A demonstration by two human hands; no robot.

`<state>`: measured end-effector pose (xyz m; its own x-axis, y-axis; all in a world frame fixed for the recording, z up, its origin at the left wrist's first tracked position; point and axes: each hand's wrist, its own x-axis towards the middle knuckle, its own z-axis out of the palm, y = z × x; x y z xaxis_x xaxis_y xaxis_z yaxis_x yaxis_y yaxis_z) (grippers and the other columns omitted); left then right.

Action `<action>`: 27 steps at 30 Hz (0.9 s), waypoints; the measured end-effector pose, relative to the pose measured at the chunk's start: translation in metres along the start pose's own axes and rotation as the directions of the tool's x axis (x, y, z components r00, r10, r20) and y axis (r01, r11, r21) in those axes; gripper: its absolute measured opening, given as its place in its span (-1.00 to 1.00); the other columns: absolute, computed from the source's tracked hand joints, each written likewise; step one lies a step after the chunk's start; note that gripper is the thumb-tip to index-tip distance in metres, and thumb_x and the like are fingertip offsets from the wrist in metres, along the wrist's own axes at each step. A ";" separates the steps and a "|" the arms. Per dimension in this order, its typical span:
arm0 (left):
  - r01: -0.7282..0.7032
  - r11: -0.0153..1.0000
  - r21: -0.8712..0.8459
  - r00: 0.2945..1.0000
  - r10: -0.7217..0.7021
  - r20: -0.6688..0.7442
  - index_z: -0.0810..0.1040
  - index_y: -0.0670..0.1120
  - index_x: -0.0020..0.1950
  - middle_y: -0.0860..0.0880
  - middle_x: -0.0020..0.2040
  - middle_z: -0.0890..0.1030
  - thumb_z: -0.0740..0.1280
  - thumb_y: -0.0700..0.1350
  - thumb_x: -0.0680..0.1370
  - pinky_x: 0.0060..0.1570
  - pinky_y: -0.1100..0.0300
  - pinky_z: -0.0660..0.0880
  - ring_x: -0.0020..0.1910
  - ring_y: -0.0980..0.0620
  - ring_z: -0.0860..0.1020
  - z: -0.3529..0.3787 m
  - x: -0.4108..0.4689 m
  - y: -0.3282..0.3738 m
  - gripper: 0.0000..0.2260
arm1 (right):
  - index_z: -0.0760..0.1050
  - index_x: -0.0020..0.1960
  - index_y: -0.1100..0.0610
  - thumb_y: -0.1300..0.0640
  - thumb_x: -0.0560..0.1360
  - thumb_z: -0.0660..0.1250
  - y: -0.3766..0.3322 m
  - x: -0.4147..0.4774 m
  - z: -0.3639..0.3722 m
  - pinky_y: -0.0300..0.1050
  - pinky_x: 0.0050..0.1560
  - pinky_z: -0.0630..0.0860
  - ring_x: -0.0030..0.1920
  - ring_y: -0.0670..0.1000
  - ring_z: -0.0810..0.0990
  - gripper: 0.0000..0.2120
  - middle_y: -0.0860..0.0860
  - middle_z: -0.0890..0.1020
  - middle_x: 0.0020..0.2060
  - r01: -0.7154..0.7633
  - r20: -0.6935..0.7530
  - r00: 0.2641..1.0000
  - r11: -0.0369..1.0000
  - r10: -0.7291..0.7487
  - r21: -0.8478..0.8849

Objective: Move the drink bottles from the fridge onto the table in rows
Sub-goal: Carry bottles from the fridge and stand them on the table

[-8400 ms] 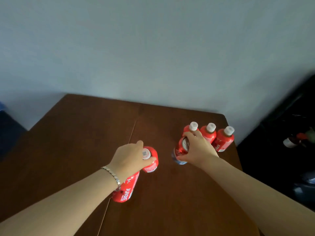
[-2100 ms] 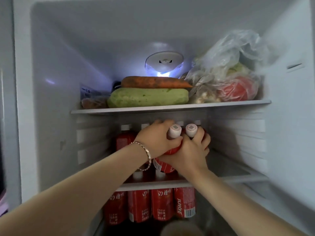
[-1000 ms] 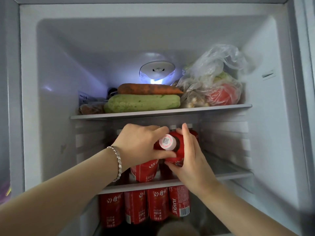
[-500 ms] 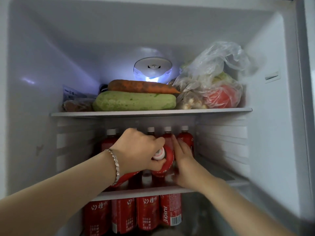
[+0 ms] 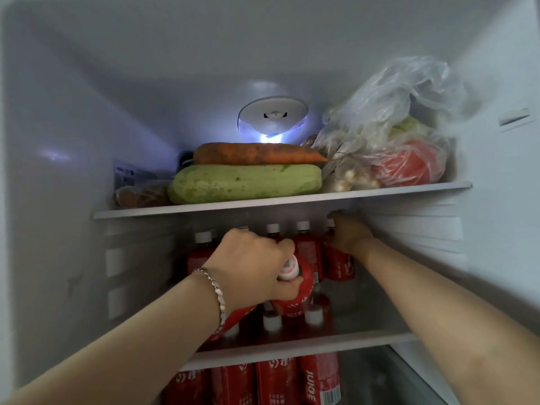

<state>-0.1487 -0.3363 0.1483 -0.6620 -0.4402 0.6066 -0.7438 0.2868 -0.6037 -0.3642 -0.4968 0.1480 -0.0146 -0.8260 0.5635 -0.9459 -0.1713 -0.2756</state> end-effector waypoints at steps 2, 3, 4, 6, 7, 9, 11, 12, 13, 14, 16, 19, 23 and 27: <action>-0.018 1.000 -0.021 1.000 0.017 -0.020 0.40 -0.02 0.01 0.00 -0.13 0.62 0.07 0.29 0.47 -0.26 0.21 0.23 -0.15 -0.06 0.59 0.002 0.001 0.000 -0.59 | 0.33 0.34 0.21 0.08 0.46 0.37 -0.001 -0.001 -0.005 -0.04 0.23 0.44 0.25 0.16 0.47 -0.49 0.16 0.37 0.32 0.047 -0.017 0.999 0.999 -0.047 -0.015; -0.029 0.999 -0.025 0.999 0.028 -0.027 0.40 -0.02 0.00 0.00 -0.15 0.62 0.07 0.28 0.47 -0.27 0.21 0.23 -0.16 -0.06 0.58 0.002 0.001 0.000 -0.59 | 0.31 0.36 0.22 0.10 0.45 0.39 -0.001 -0.001 -0.008 -0.03 0.24 0.44 0.25 0.17 0.47 -0.46 0.17 0.35 0.34 0.073 -0.018 0.997 0.997 -0.073 -0.001; -0.043 0.999 -0.025 0.999 0.042 -0.028 0.40 -0.03 0.00 0.01 -0.17 0.61 0.07 0.28 0.47 -0.27 0.21 0.23 -0.18 -0.05 0.58 0.001 0.001 0.001 -0.60 | 0.24 0.41 0.22 0.11 0.46 0.39 0.000 -0.001 -0.011 -0.01 0.28 0.41 0.29 0.17 0.44 -0.40 0.17 0.30 0.38 0.086 -0.004 0.996 0.996 -0.086 0.034; -0.067 0.998 -0.020 0.997 0.066 -0.029 0.39 -0.04 -0.01 0.01 -0.20 0.59 0.06 0.27 0.48 -0.30 0.20 0.20 -0.23 -0.04 0.57 0.000 0.001 0.002 -0.60 | 0.06 0.51 0.20 0.08 0.50 0.34 0.003 0.000 -0.011 0.00 0.40 0.28 0.42 0.16 0.29 -0.29 0.15 0.12 0.50 0.088 0.058 0.994 0.995 -0.090 0.039; -0.076 0.997 -0.016 0.997 0.075 -0.033 0.39 -0.04 -0.02 0.01 -0.21 0.59 0.06 0.27 0.48 -0.30 0.19 0.19 -0.24 -0.04 0.56 -0.001 0.001 0.002 -0.60 | -0.01 0.53 0.18 0.05 0.53 0.29 0.005 0.000 -0.008 -0.01 0.44 0.22 0.47 0.15 0.20 -0.28 0.13 0.05 0.52 0.075 0.093 0.993 0.997 -0.075 0.004; -0.081 0.997 -0.010 0.996 0.080 -0.037 0.38 -0.03 -0.03 0.00 -0.21 0.59 0.06 0.27 0.48 -0.31 0.19 0.21 -0.24 -0.05 0.57 -0.001 0.001 0.002 -0.61 | -0.03 0.54 0.20 0.03 0.56 0.23 0.007 0.003 0.000 -0.04 0.44 0.19 0.48 0.15 0.18 -0.32 0.15 0.07 0.52 0.045 0.116 0.992 0.998 -0.041 -0.033; -0.076 0.997 -0.007 0.996 0.076 -0.037 0.39 -0.03 -0.03 0.00 -0.20 0.60 0.06 0.27 0.48 -0.30 0.20 0.22 -0.22 -0.05 0.57 0.000 0.001 0.001 -0.61 | 0.14 0.47 0.25 0.07 0.55 0.26 0.006 0.006 0.001 -0.03 0.36 0.30 0.40 0.17 0.32 -0.42 0.19 0.24 0.44 0.018 0.069 0.997 1.000 -0.019 0.011; -0.073 0.997 -0.005 0.997 0.073 -0.039 0.39 -0.03 -0.02 0.00 -0.20 0.60 0.06 0.27 0.48 -0.30 0.20 0.21 -0.22 -0.05 0.58 0.001 0.002 0.001 -0.61 | 0.24 0.41 0.24 0.11 0.53 0.29 0.005 0.006 -0.001 -0.02 0.30 0.37 0.33 0.19 0.39 -0.48 0.20 0.31 0.38 0.018 0.031 0.999 0.999 -0.019 0.040; -0.069 0.998 -0.002 0.997 0.069 -0.039 0.39 -0.03 -0.02 0.00 -0.19 0.61 0.06 0.27 0.48 -0.31 0.20 0.21 -0.22 -0.05 0.57 0.001 0.002 0.000 -0.61 | 0.31 0.35 0.23 0.13 0.52 0.31 0.004 0.006 -0.002 -0.01 0.24 0.42 0.27 0.19 0.45 -0.55 0.20 0.37 0.32 0.030 -0.009 1.000 0.999 -0.029 0.046; -0.066 0.998 -0.003 0.997 0.066 -0.039 0.39 -0.03 -0.02 0.00 -0.19 0.61 0.07 0.27 0.48 -0.31 0.19 0.21 -0.22 -0.06 0.57 0.002 0.002 0.000 -0.60 | 0.35 0.30 0.23 0.13 0.51 0.31 0.002 0.004 -0.004 -0.01 0.18 0.45 0.22 0.19 0.48 -0.60 0.19 0.42 0.28 0.047 -0.048 0.998 0.999 -0.046 0.016; -0.070 0.997 -0.009 0.997 0.070 -0.035 0.40 -0.03 0.00 0.00 -0.18 0.61 0.07 0.28 0.47 -0.32 0.19 0.22 -0.22 -0.06 0.57 0.003 0.002 0.001 -0.60 | 0.38 0.26 0.22 0.08 0.54 0.26 -0.002 -0.007 -0.004 0.00 0.06 0.48 0.16 0.20 0.52 -0.65 0.18 0.46 0.22 0.052 -0.135 0.988 0.990 -0.070 -0.133; -0.085 0.996 -0.007 0.996 0.085 -0.039 0.40 -0.03 0.01 -0.01 -0.17 0.61 0.07 0.29 0.47 -0.31 0.20 0.24 -0.21 -0.06 0.57 0.002 0.001 0.003 -0.58 | 0.36 0.25 0.21 -0.04 0.55 0.21 -0.005 -0.032 -0.007 -0.01 -0.04 0.49 0.11 0.22 0.55 -0.60 0.18 0.50 0.17 0.008 -0.202 0.976 0.949 -0.075 -0.314; -0.098 0.995 0.008 0.994 0.098 -0.049 0.41 -0.04 0.01 -0.01 -0.16 0.60 0.06 0.29 0.46 -0.30 0.20 0.22 -0.19 -0.08 0.58 -0.002 -0.001 0.006 -0.57 | 0.42 0.12 0.14 -0.06 0.48 0.26 -0.012 -0.071 -0.023 -0.10 -0.10 0.47 0.05 0.17 0.60 -0.67 0.09 0.59 0.11 0.089 -0.167 0.973 0.926 -0.160 -0.368; -0.151 0.988 0.019 0.988 0.151 -0.031 0.41 -0.05 -0.02 -0.04 -0.15 0.59 0.08 0.24 0.48 -0.33 0.17 0.20 -0.19 -0.11 0.57 -0.002 -0.007 0.013 -0.61 | 0.44 0.08 0.11 -0.12 0.42 0.31 -0.027 -0.121 -0.038 -0.13 -0.27 0.33 -0.05 0.19 0.63 -0.63 0.04 0.59 0.05 0.205 -0.204 0.926 0.879 -0.316 -0.430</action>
<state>-0.1543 -0.3276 0.1374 -0.7696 -0.3647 0.5242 -0.6336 0.3334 -0.6982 -0.3493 -0.3719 0.1172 0.2194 -0.6013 0.7683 -0.9740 -0.0891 0.2084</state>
